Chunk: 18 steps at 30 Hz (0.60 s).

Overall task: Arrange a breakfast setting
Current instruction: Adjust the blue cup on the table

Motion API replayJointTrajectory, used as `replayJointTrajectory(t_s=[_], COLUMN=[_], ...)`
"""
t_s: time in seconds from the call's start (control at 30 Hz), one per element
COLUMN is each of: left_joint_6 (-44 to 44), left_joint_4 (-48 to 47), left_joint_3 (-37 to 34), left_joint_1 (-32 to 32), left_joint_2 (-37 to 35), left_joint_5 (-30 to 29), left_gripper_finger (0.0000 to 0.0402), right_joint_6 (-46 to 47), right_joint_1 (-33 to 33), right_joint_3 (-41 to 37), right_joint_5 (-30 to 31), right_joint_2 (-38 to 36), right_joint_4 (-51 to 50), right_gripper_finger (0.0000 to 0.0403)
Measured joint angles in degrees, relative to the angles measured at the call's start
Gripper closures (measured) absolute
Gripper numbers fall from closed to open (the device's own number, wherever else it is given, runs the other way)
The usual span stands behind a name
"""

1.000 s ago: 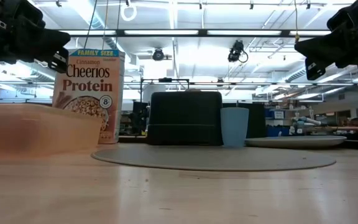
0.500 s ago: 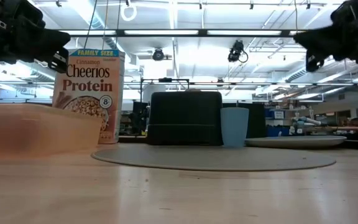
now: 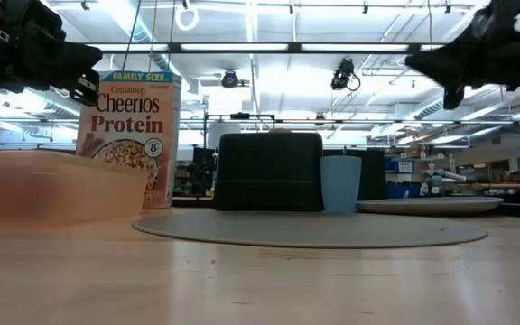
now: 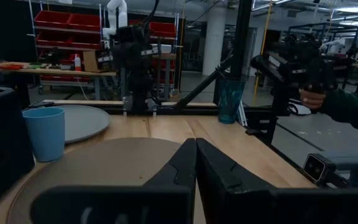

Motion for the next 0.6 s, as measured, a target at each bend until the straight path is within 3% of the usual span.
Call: replayJointTrajectory(t_s=[0.17,0.33,0.43,0.6], left_joint_6=[0.0,0.0,0.0,0.0], left_joint_4=[0.0,0.0,0.0,0.0], left_joint_3=[0.0,0.0,0.0,0.0], left_joint_1=[0.0,0.0,0.0,0.0], left_joint_2=[0.0,0.0,0.0,0.0], left_joint_5=[0.0,0.0,0.0,0.0], left_gripper_finger=[0.0386,0.0386,0.0386,0.0386], right_joint_6=[-3.8,-8.9,-7.9,-4.1], right_joint_1=[1.7,0.4,-2.7,-9.6], right_joint_3=[7.2,14.8,18.1,24.5], right_joint_5=[8.9,15.5,15.6,10.8], right_joint_2=[15.9,29.5,35.7,43.5], right_joint_4=[0.4,-2.2,-4.8,-14.6], right_gripper_finger=[0.0342,0.0258,0.0191,0.0074])
